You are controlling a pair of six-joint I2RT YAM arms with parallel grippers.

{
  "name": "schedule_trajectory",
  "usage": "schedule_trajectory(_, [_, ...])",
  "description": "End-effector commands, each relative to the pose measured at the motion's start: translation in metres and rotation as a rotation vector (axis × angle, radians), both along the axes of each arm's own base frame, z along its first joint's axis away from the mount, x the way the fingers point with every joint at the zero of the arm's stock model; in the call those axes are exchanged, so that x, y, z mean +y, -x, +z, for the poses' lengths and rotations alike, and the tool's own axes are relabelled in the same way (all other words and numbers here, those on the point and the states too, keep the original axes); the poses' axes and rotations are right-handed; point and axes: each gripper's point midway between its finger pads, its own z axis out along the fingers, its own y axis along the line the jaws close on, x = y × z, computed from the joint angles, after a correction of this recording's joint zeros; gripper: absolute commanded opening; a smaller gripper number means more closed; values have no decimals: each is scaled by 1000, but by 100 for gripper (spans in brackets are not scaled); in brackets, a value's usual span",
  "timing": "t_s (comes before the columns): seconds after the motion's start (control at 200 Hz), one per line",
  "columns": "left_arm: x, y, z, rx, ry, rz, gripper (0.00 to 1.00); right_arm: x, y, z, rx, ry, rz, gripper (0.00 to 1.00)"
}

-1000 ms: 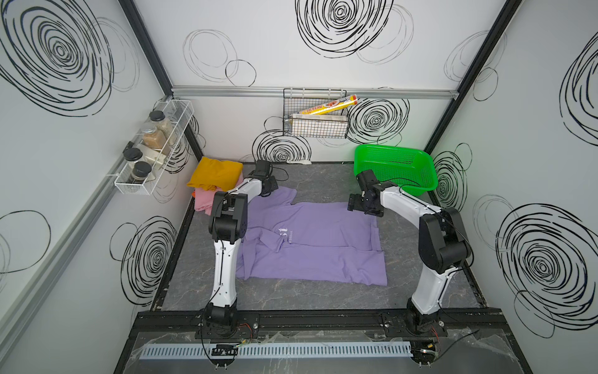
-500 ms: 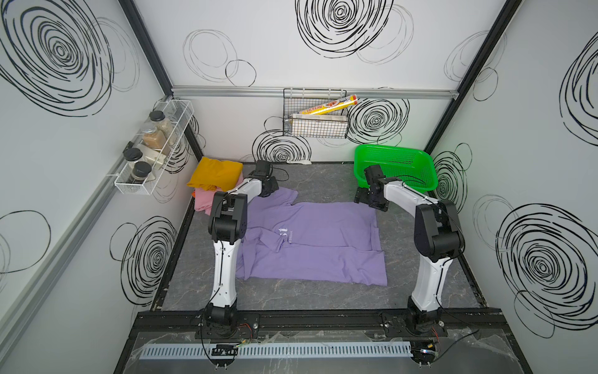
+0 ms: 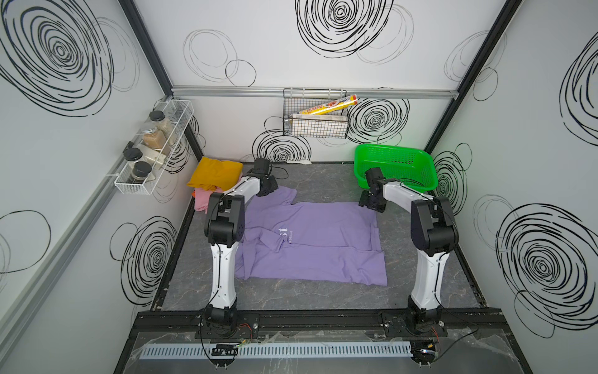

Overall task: Fold and stack t-shirts
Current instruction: Fold the T-shirt.

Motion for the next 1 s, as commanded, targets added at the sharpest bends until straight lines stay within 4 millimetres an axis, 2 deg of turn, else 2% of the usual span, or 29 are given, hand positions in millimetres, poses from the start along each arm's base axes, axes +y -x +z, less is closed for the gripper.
schedule_trajectory(0.0, [-5,-6,44,-85,24,-5,0,0,-12,3,-24,-2,3,46])
schedule_trajectory(0.07, [-6,-7,56,-103,31,-6,0,0,-13,3,-24,-4,4,19])
schedule_trajectory(0.13, [-7,-8,65,-120,37,-6,0,0,-13,2,-22,-8,3,0])
schedule_trajectory(0.26, [-6,-8,79,-143,37,-7,0,2,-12,2,-18,-17,5,0])
schedule_trajectory(0.406, [3,-12,69,-120,14,15,0,1,-9,2,-17,-15,9,0])
schedule_trajectory(0.431, [4,-12,65,-114,10,19,14,1,-8,2,-15,-15,10,0])
schedule_trajectory(0.466, [8,-14,60,-105,-3,28,42,1,-7,2,-14,-11,13,0])
schedule_trajectory(0.506, [11,-15,53,-90,-17,34,57,0,-6,3,-13,-8,15,0])
schedule_trajectory(0.571, [16,-18,42,-70,-37,42,63,-2,-5,4,-15,2,16,0])
schedule_trajectory(0.636, [20,-20,30,-50,-54,48,76,-2,-4,4,-15,7,21,0])
schedule_trajectory(0.806, [28,-21,3,-6,-79,62,99,-3,-4,4,-13,11,26,0])
schedule_trajectory(0.996, [34,-20,-22,35,-104,65,99,-2,-6,3,-9,8,28,0])
